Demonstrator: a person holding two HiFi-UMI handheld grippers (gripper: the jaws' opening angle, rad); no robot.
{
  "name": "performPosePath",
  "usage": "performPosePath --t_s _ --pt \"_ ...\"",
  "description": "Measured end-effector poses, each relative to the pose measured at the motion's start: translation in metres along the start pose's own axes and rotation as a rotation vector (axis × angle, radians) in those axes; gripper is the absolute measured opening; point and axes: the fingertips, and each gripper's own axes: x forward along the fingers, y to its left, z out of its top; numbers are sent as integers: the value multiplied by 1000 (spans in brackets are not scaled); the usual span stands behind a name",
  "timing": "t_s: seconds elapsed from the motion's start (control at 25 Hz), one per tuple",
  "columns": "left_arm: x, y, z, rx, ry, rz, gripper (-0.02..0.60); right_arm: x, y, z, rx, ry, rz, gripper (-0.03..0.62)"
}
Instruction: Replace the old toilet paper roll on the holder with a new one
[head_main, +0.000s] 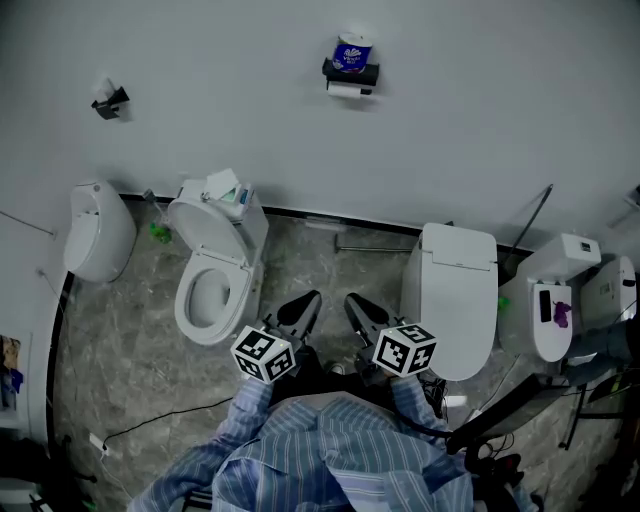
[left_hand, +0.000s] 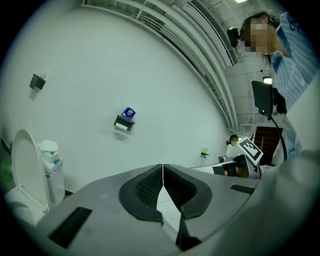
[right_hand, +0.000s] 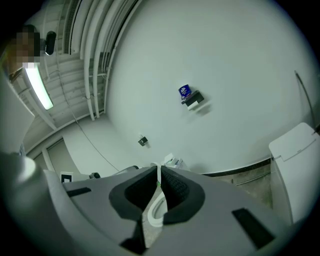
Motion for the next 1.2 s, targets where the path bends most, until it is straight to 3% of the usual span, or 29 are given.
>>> performPosePath --t_s 0.4,0.84,1.2 --pt "3 -4 -17 18 69 10 6 -5 -14 -14 71 24 9 23" --pt "8 16 -10 32 74 45 6 12 -21 -9 98 14 16 23" --pt "49 59 11 124 73 18 6 48 -46 23 67 -2 -24 23"
